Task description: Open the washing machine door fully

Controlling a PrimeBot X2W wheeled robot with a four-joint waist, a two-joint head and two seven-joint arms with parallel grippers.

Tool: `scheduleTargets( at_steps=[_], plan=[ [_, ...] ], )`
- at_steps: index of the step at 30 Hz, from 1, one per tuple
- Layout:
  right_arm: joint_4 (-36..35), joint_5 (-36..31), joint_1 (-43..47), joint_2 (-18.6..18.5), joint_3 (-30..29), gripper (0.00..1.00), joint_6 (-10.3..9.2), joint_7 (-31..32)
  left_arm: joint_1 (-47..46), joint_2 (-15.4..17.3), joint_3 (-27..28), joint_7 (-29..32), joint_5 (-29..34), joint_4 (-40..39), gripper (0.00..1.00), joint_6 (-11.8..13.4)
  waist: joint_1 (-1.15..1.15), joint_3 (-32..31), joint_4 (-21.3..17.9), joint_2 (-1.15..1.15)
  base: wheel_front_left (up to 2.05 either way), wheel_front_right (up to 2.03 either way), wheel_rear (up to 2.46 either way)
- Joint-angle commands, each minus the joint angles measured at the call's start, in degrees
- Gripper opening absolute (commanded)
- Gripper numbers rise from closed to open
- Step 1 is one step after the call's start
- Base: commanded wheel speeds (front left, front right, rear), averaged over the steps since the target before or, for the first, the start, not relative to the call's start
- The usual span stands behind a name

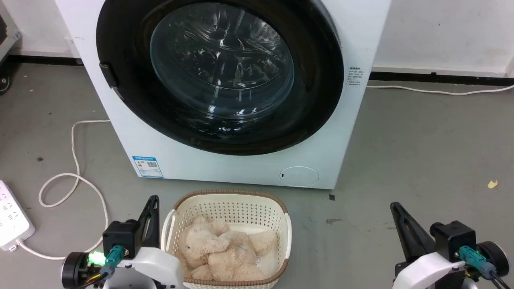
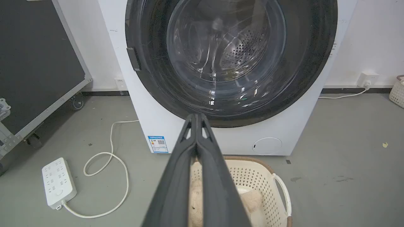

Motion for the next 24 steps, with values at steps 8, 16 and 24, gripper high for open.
scheduleTargets(
  at_steps=[8, 16, 24],
  plan=[
    [-0.2, -0.4, -0.8, 0.2, 0.0, 0.00, -0.05, 0.0, 0.8, 0.0, 0.0, 0.0, 0.2, -0.2, 0.00, 0.2, 0.00, 0.0, 0.0, 0.00, 0.00, 0.00, 0.00],
    [-0.2, -0.4, -0.8, 0.2, 0.0, 0.00, -0.05, 0.0, 0.8, 0.0, 0.0, 0.0, 0.2, -0.2, 0.00, 0.2, 0.00, 0.0, 0.0, 0.00, 0.00, 0.00, 0.00],
    [-0.2, -0.4, -0.8, 0.2, 0.0, 0.00, -0.05, 0.0, 0.8, 0.0, 0.0, 0.0, 0.2, -0.2, 0.00, 0.2, 0.00, 0.0, 0.0, 0.00, 0.00, 0.00, 0.00]
  ],
)
